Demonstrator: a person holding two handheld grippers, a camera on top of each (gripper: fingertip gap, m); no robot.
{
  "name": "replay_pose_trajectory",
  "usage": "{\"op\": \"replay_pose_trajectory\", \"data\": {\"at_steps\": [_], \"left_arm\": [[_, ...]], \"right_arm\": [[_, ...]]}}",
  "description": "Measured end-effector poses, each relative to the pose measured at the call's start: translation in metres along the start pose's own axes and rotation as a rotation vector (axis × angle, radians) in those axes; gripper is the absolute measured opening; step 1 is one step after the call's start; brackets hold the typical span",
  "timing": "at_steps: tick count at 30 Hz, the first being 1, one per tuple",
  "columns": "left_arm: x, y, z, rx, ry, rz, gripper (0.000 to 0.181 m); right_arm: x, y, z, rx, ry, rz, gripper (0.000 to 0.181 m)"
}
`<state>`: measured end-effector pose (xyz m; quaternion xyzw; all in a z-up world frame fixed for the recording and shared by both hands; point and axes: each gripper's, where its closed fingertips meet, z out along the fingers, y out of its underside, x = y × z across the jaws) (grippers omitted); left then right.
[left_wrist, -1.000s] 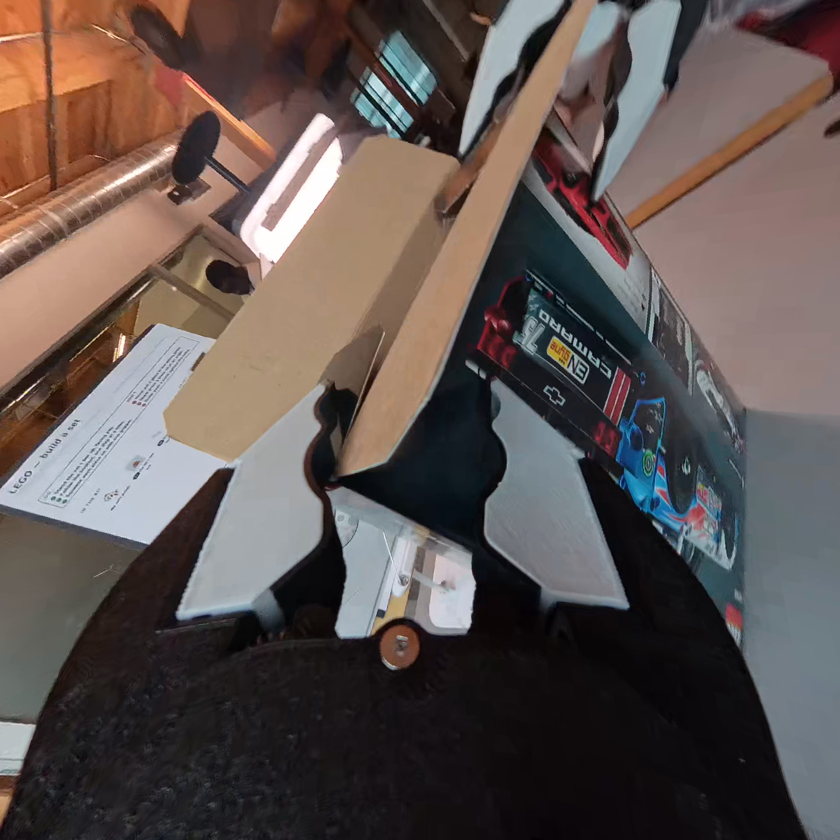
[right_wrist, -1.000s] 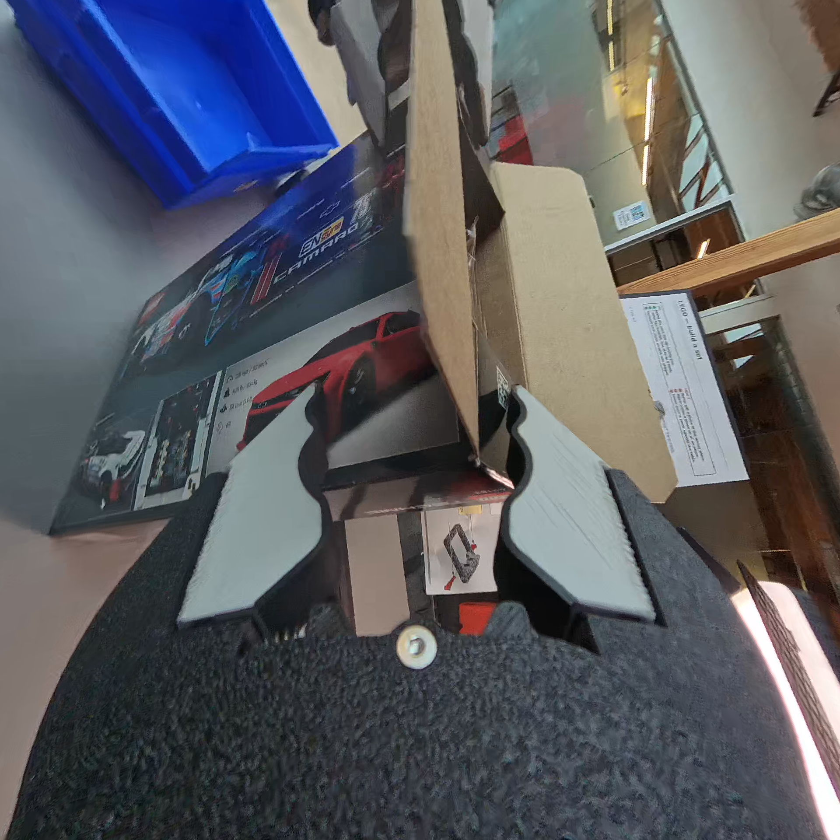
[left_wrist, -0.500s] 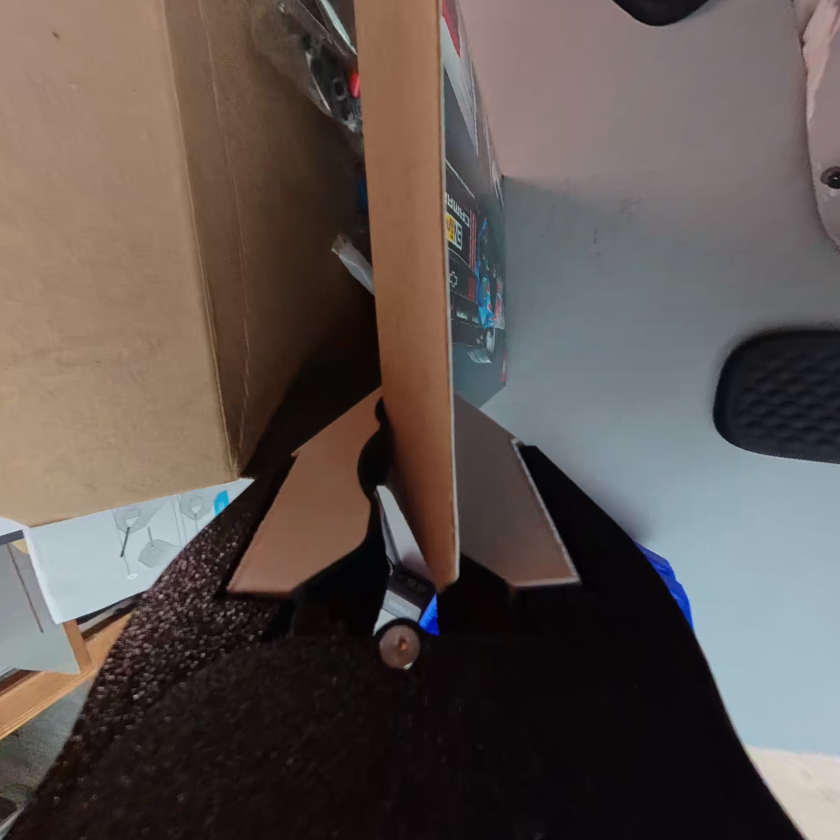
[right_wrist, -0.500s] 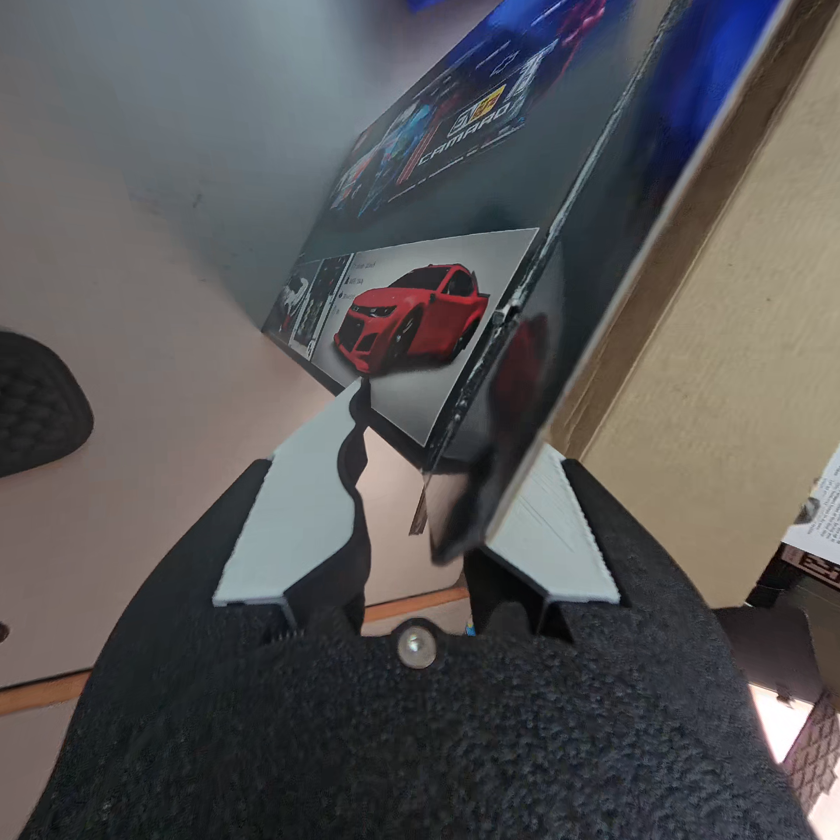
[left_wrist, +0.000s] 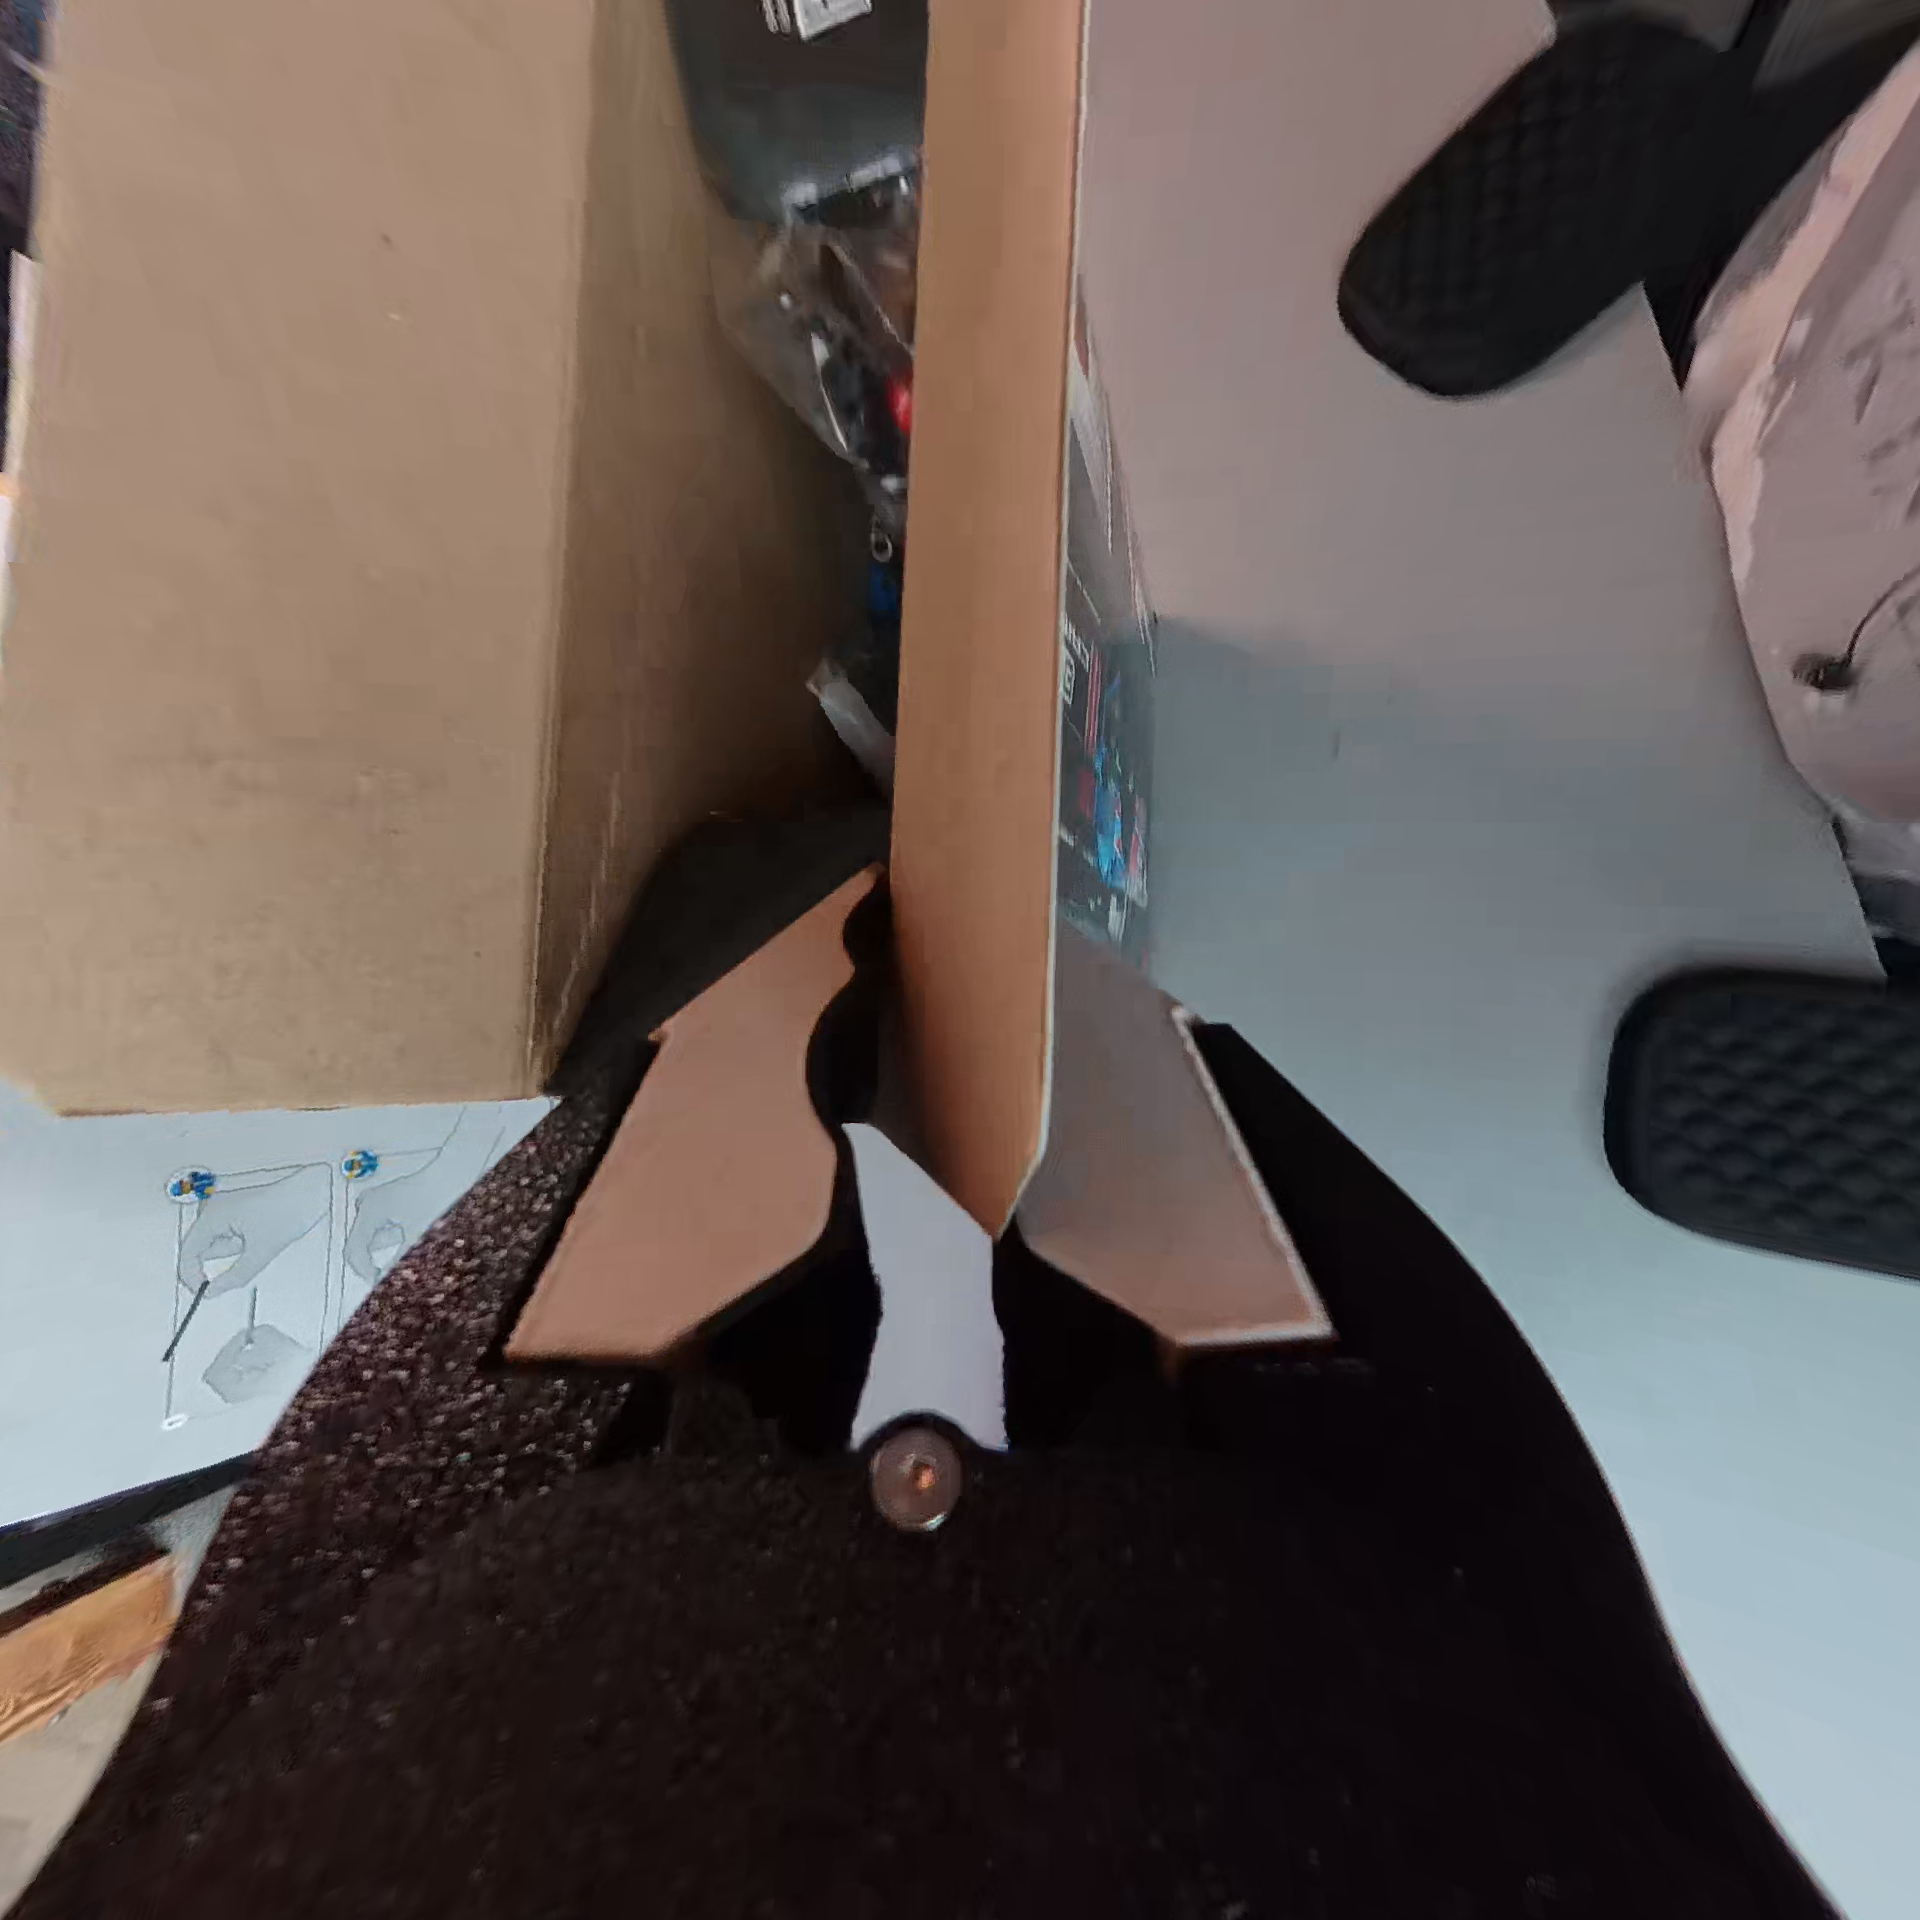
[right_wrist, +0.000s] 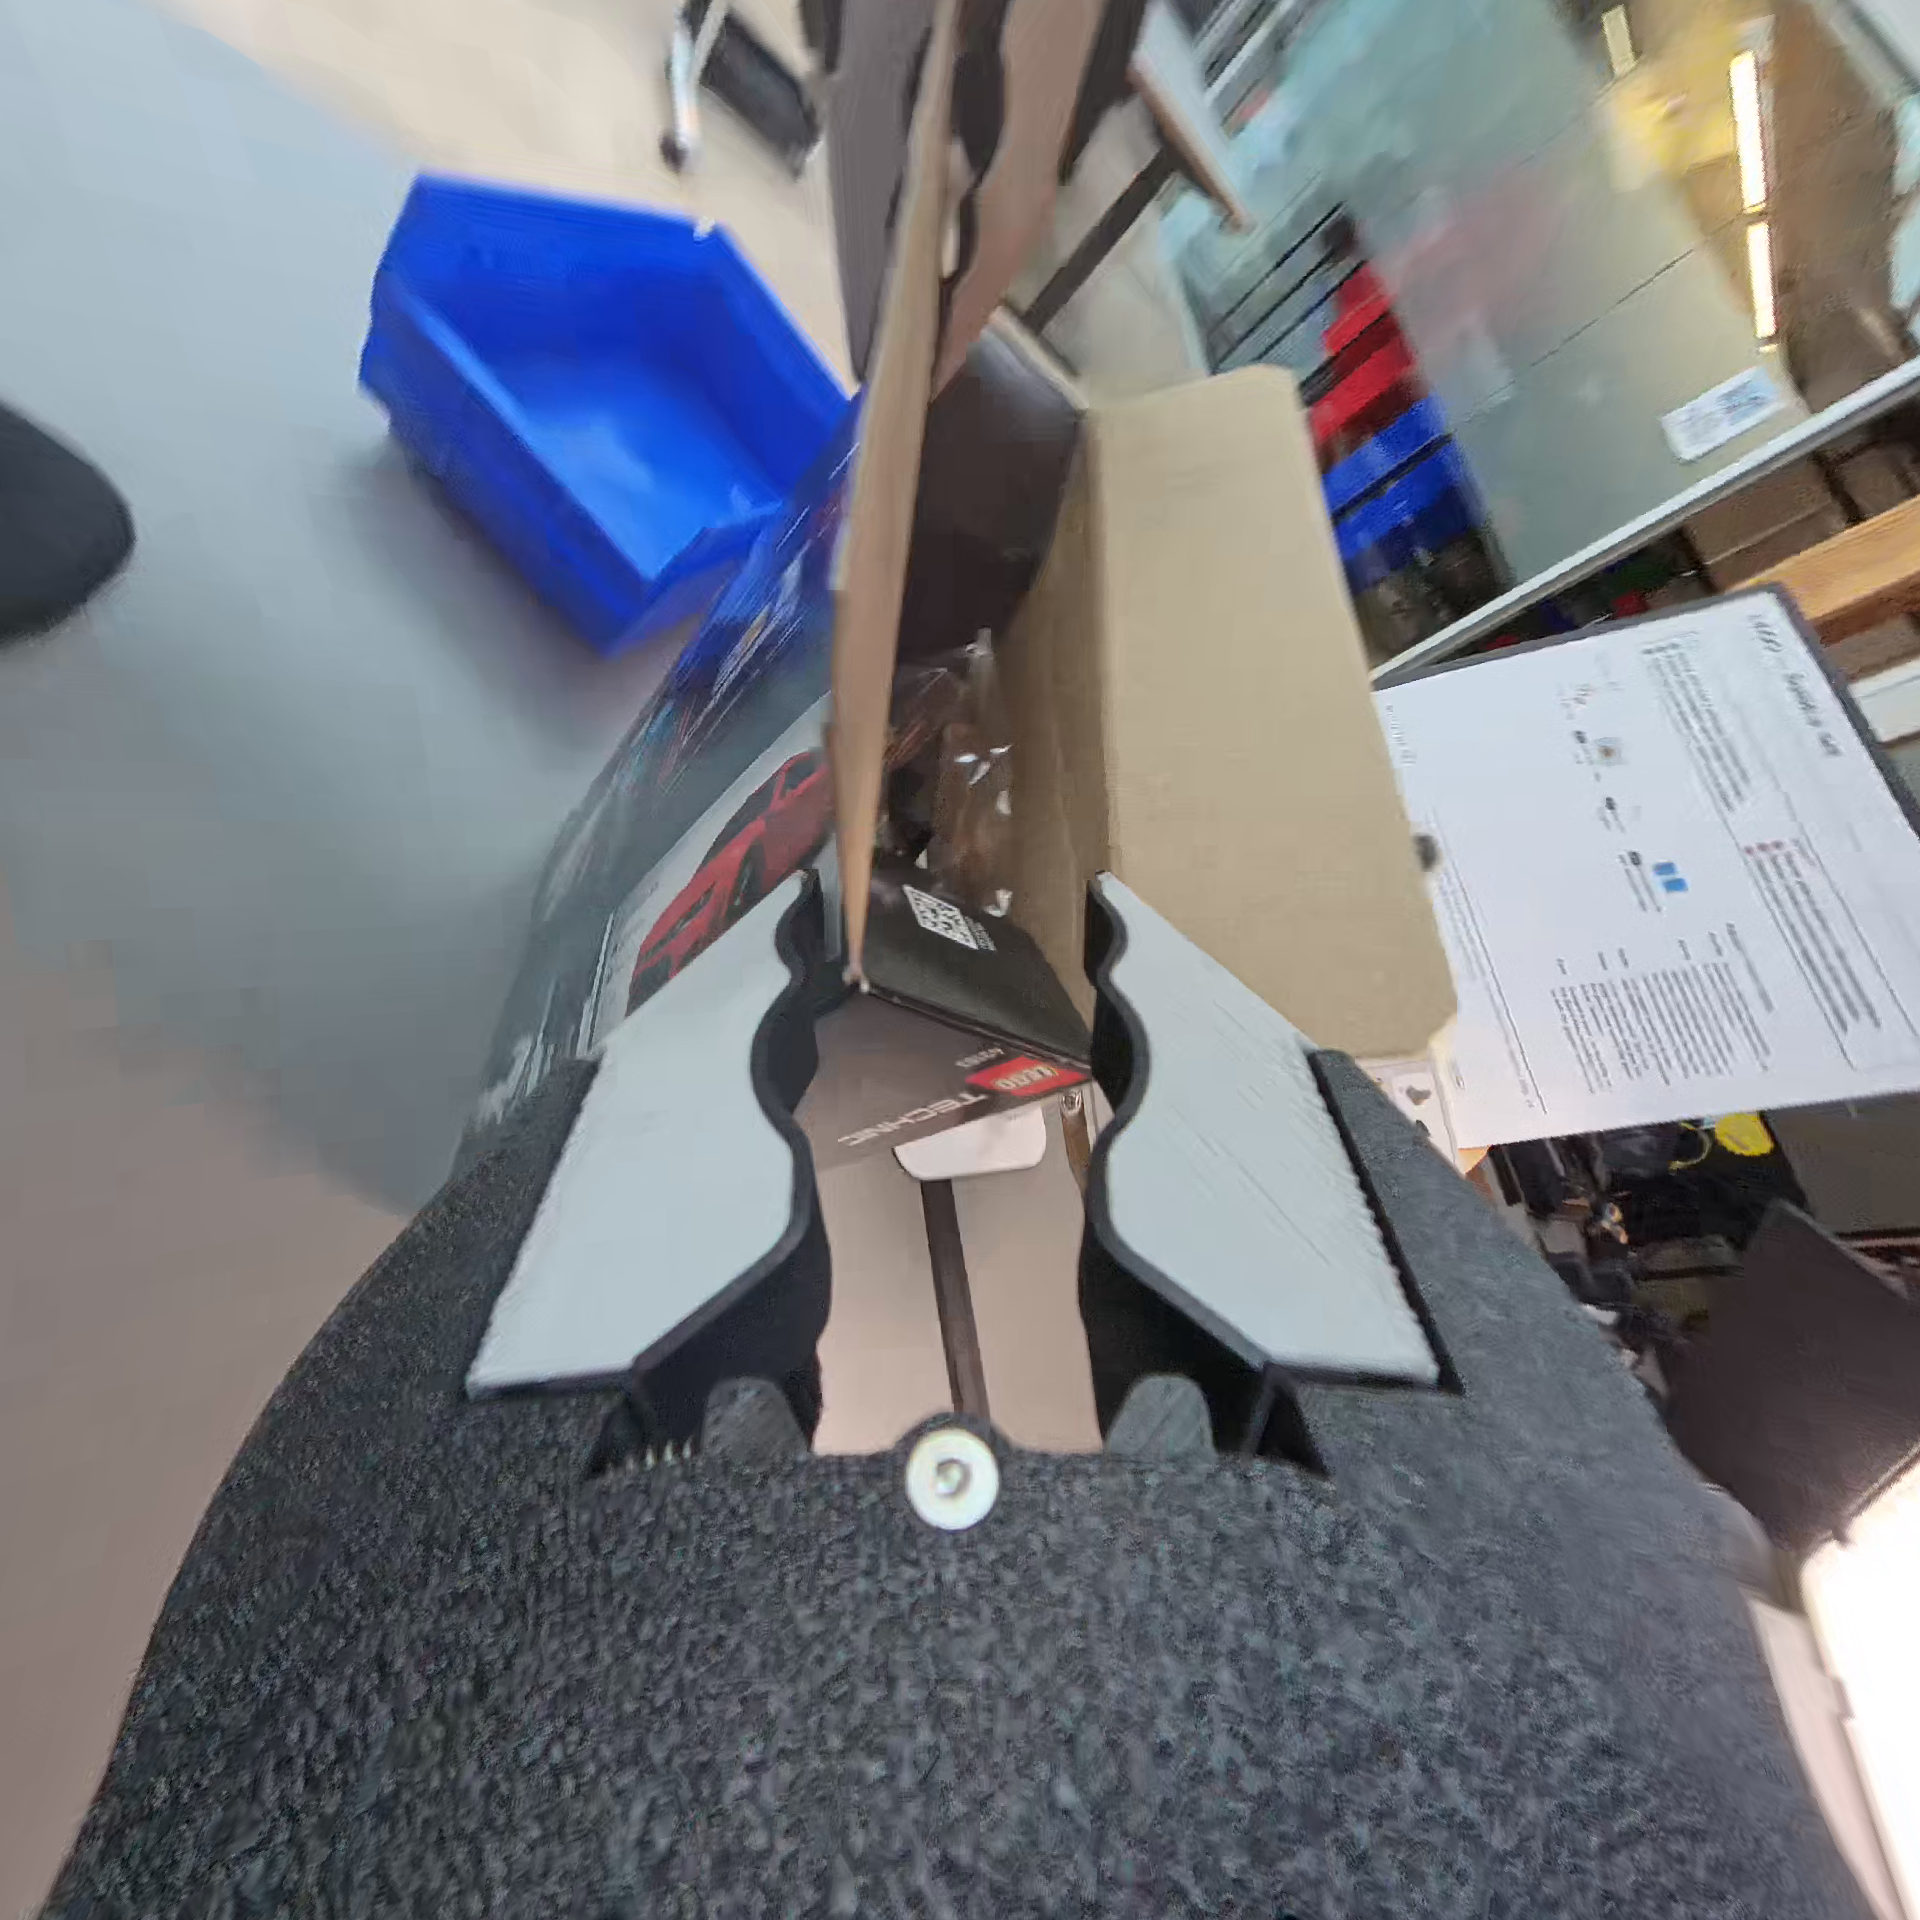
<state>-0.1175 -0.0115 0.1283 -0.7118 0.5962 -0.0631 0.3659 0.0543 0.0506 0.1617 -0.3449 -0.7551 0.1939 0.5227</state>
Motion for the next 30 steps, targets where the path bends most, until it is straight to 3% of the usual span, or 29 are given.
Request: {"op": "replay_pose_trajectory", "data": {"at_steps": [1,6,8,13,17,19,22,26,30], "left_arm": [[-0.004,-0.006,-0.003,0.080,-0.030,-0.025,0.017],[-0.034,-0.031,-0.044,0.491,-0.254,-0.156,0.031],[-0.044,-0.027,-0.048,0.562,-0.297,-0.216,0.050],[-0.068,-0.019,-0.041,0.659,-0.321,-0.410,0.077],[-0.087,-0.003,-0.022,0.638,-0.260,-0.647,0.082],[-0.087,0.011,0.002,0.545,-0.144,-0.803,0.080],[-0.094,0.016,0.016,0.542,-0.013,-1.016,0.077],[-0.101,0.017,0.018,0.425,-0.065,-0.967,0.072],[-0.108,0.010,0.003,0.421,-0.326,-0.675,0.065]], "right_arm": [[0.009,0.002,-0.006,0.060,0.039,0.071,0.055],[0.040,0.025,-0.018,0.234,0.123,0.402,0.099],[0.047,0.029,-0.013,0.265,0.098,0.533,0.119],[0.052,0.015,0.000,0.361,-0.018,0.714,0.125],[0.064,0.008,0.008,0.381,-0.005,0.714,0.105],[0.069,0.005,0.009,0.381,-0.003,0.709,0.099],[0.073,0.004,0.010,0.350,0.006,0.700,0.077],[0.063,0.012,0.017,0.210,-0.013,0.532,0.046],[0.018,0.004,0.016,0.048,-0.080,0.123,0.023]]}}
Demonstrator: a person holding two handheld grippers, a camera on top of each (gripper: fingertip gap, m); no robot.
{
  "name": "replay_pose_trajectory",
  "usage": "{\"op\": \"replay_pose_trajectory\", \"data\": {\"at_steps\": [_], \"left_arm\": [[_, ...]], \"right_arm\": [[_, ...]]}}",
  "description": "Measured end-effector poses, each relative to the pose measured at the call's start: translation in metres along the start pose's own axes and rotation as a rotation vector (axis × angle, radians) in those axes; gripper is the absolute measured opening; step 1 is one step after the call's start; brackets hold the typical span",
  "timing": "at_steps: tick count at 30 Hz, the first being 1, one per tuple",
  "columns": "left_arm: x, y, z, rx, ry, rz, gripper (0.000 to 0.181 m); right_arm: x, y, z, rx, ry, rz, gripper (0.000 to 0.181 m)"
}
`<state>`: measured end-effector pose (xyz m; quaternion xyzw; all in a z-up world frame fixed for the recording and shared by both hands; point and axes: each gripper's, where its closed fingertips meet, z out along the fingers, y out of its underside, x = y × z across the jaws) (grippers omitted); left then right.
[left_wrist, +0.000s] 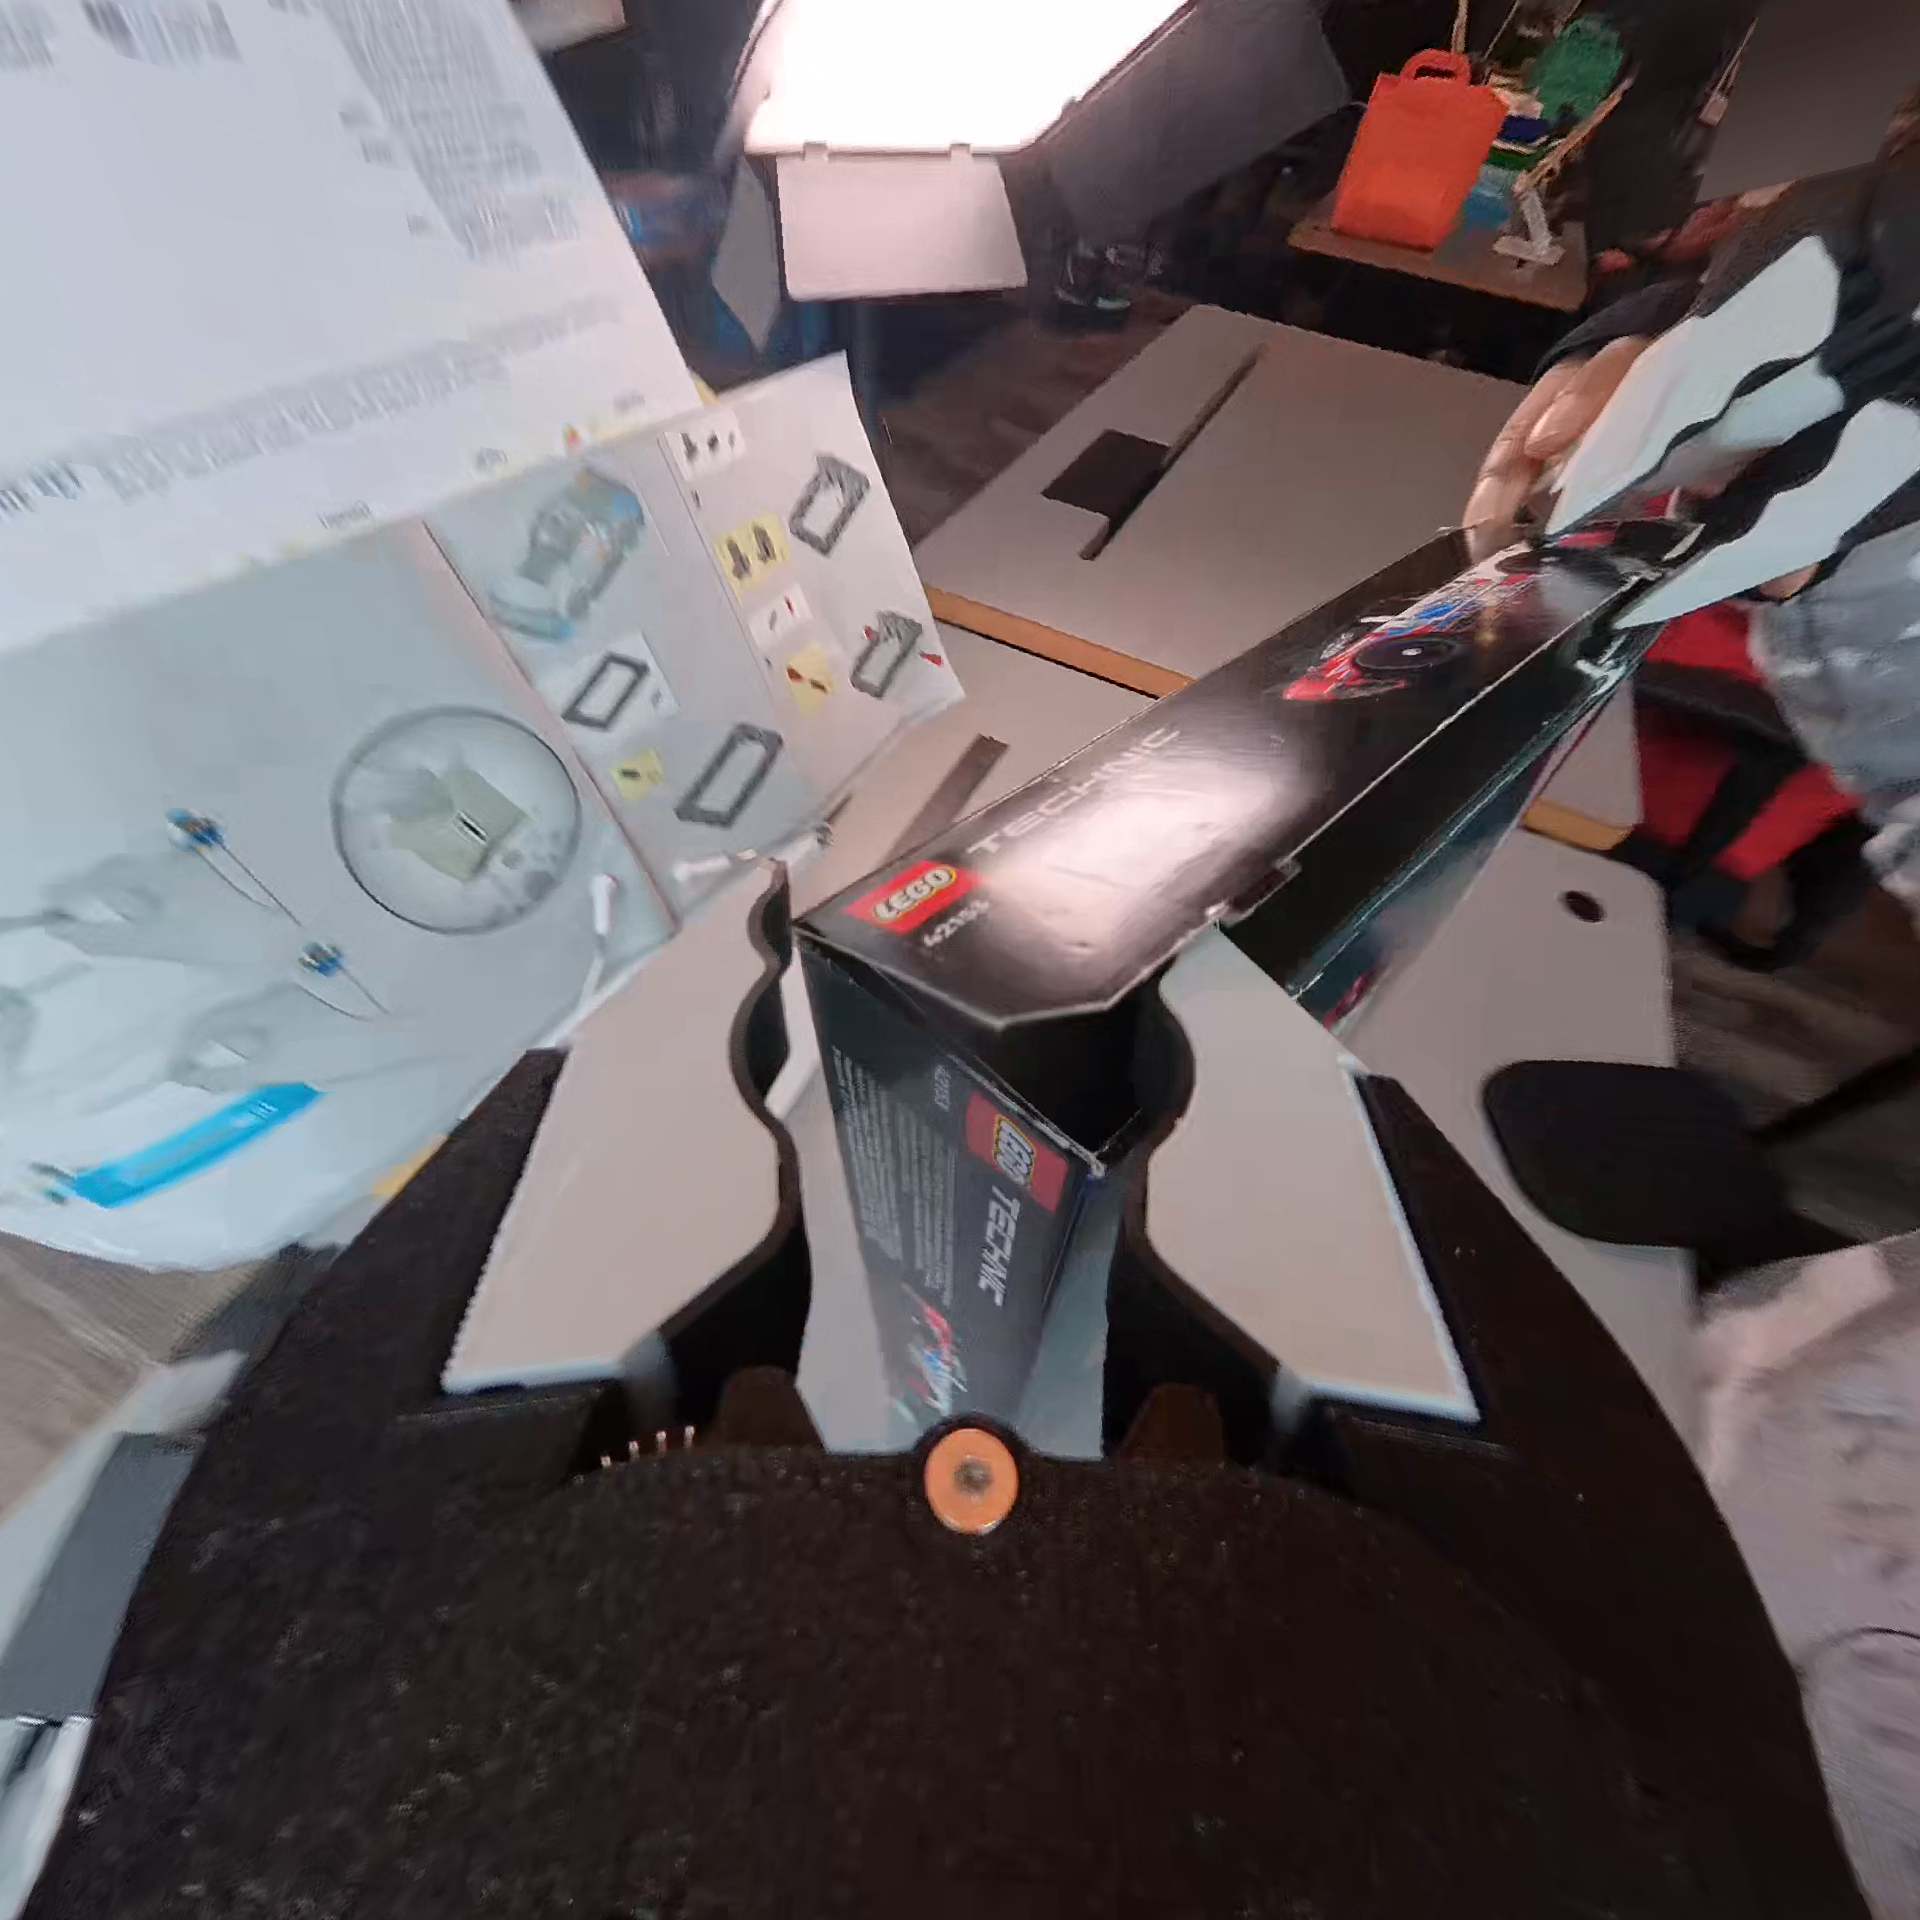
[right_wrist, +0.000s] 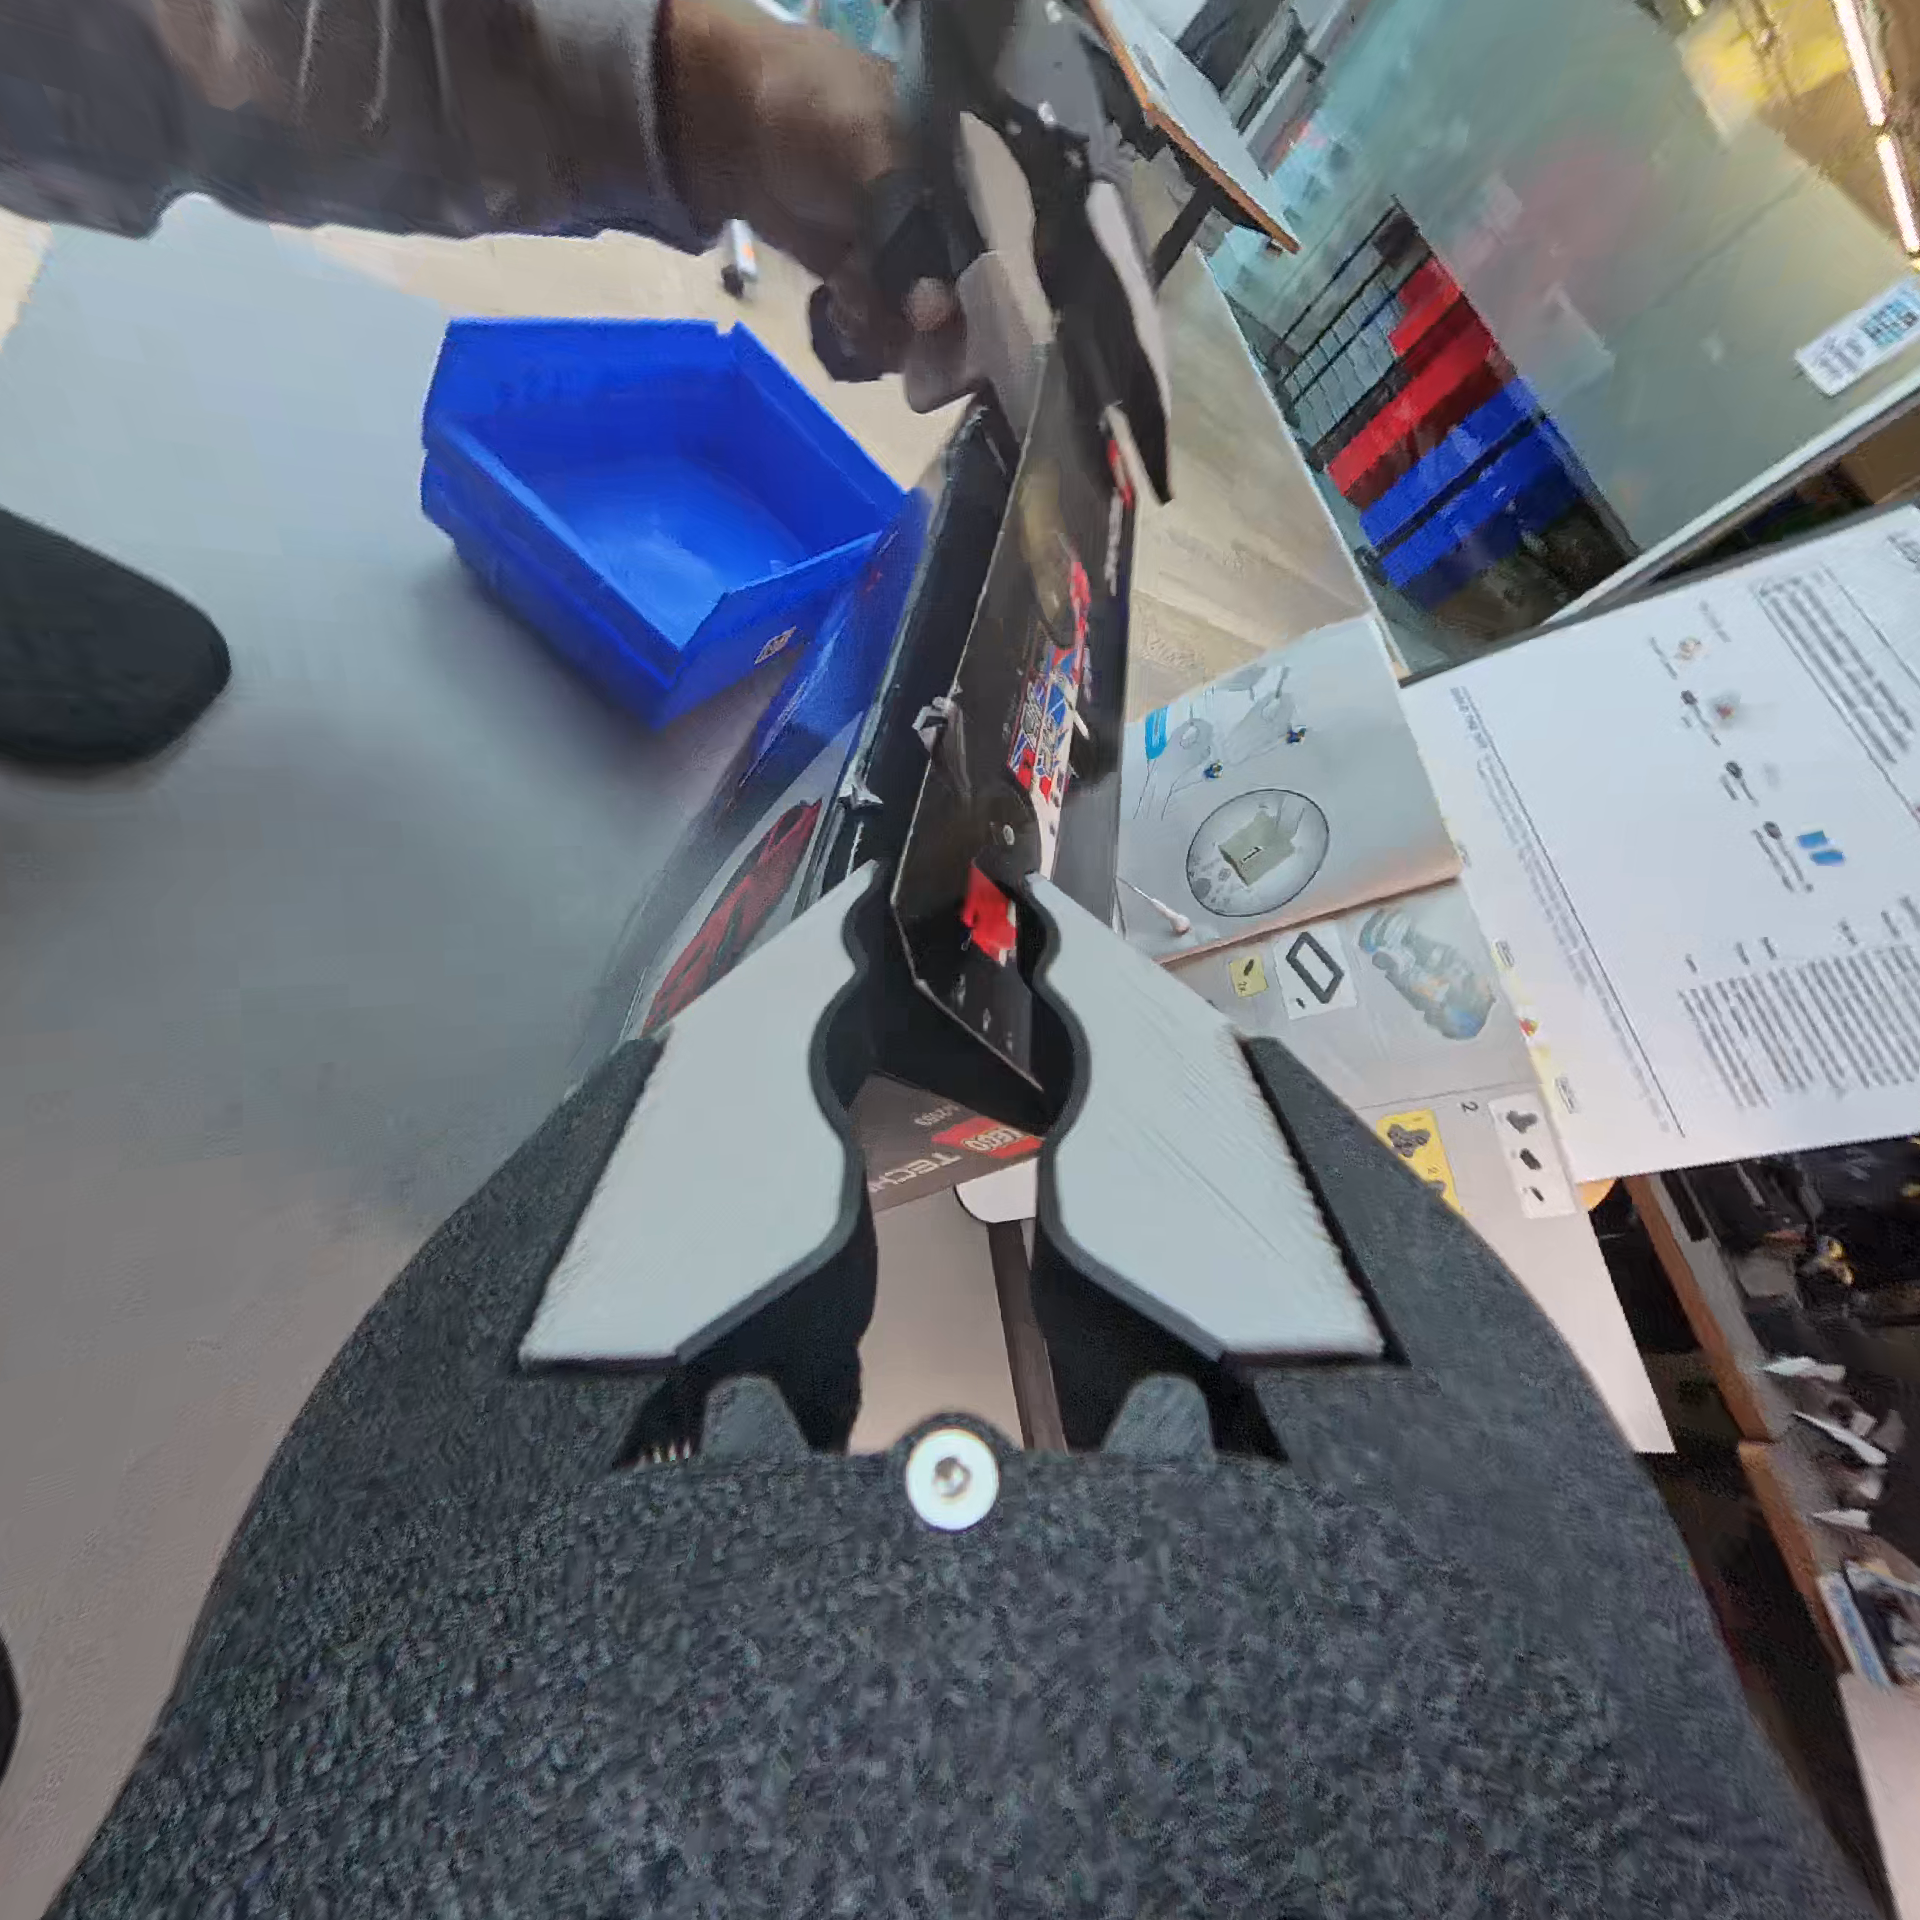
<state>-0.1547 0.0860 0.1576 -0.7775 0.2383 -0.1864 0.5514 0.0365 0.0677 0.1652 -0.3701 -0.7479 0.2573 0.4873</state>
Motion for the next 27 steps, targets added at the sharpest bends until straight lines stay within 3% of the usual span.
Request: {"op": "replay_pose_trajectory", "data": {"at_steps": [2,4,7,12,14,15,17,20,22,27], "left_arm": [[0.010,-0.004,-0.013,0.053,-0.038,0.205,0.062],[0.040,-0.007,-0.030,0.111,0.049,0.390,0.065],[0.065,-0.016,-0.050,0.167,0.095,0.478,0.058],[0.064,0.024,-0.031,-0.093,0.094,0.510,0.042],[0.063,0.026,-0.028,-0.115,0.050,0.553,0.044],[0.065,0.027,-0.029,-0.138,0.043,0.565,0.043],[0.067,0.030,-0.033,-0.188,0.027,0.622,0.043],[0.066,0.037,-0.031,-0.246,-0.031,0.752,0.049],[0.065,0.041,-0.030,-0.288,-0.066,0.828,0.058],[0.068,0.040,-0.034,-0.256,-0.058,0.811,0.053]], "right_arm": [[-0.018,-0.010,-0.001,-0.073,-0.022,-0.094,0.023],[-0.022,-0.011,-0.002,-0.166,-0.006,-0.186,0.019],[-0.023,-0.012,-0.001,-0.189,-0.069,-0.091,0.020],[-0.019,-0.008,-0.001,-0.182,-0.131,0.074,0.023],[-0.018,-0.008,-0.002,-0.148,-0.154,0.121,0.026],[-0.021,-0.008,-0.004,-0.136,-0.182,0.159,0.031],[-0.023,-0.009,-0.010,-0.123,-0.242,0.196,0.069],[-0.010,-0.018,-0.010,-0.095,-0.270,0.298,0.080],[0.001,-0.016,-0.001,-0.133,-0.283,0.344,0.085],[0.006,0.011,0.021,-0.376,-0.398,0.472,0.076]]}}
